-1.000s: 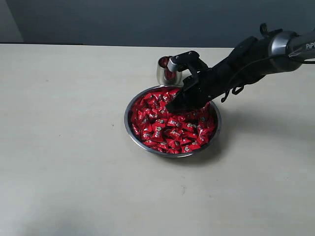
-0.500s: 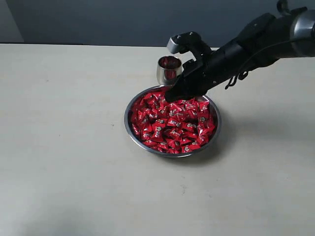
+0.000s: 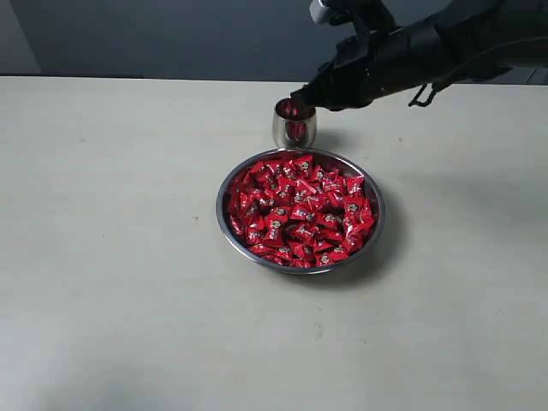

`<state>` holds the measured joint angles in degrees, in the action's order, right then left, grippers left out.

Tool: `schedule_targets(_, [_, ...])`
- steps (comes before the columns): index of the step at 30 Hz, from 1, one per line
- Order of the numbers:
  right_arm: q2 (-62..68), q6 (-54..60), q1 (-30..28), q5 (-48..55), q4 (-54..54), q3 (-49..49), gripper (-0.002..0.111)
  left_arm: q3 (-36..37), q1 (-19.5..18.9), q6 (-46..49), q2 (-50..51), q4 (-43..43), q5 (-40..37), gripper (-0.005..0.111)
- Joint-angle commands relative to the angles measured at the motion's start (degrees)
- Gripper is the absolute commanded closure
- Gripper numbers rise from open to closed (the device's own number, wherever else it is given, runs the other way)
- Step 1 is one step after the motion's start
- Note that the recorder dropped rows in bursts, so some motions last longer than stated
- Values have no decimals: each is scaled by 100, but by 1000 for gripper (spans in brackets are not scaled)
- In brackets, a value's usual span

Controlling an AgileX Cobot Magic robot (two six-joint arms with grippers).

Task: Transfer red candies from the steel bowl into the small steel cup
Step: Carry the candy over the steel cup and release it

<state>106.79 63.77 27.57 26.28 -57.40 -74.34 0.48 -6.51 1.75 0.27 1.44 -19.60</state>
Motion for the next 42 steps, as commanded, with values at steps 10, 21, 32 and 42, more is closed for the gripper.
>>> schedule_targets(10, [1456, -1799, -19, -275, 1345, -1862, 108, -48, 31, -7, -27, 11, 30, 106])
schedule_targets(21, [1909, -1856, -19, -422, 1505, -2190, 108, -48, 31, -7, -27, 11, 40, 106])
schedule_targets(32, [2176, -1870, -19, -540, 1622, -2190, 93, -48, 31, -7, -27, 11, 30, 106])
schedule_targets(42, [1520, -1888, -19, 566, 1923, -2190, 69, -48, 31, -7, -27, 11, 30, 106])
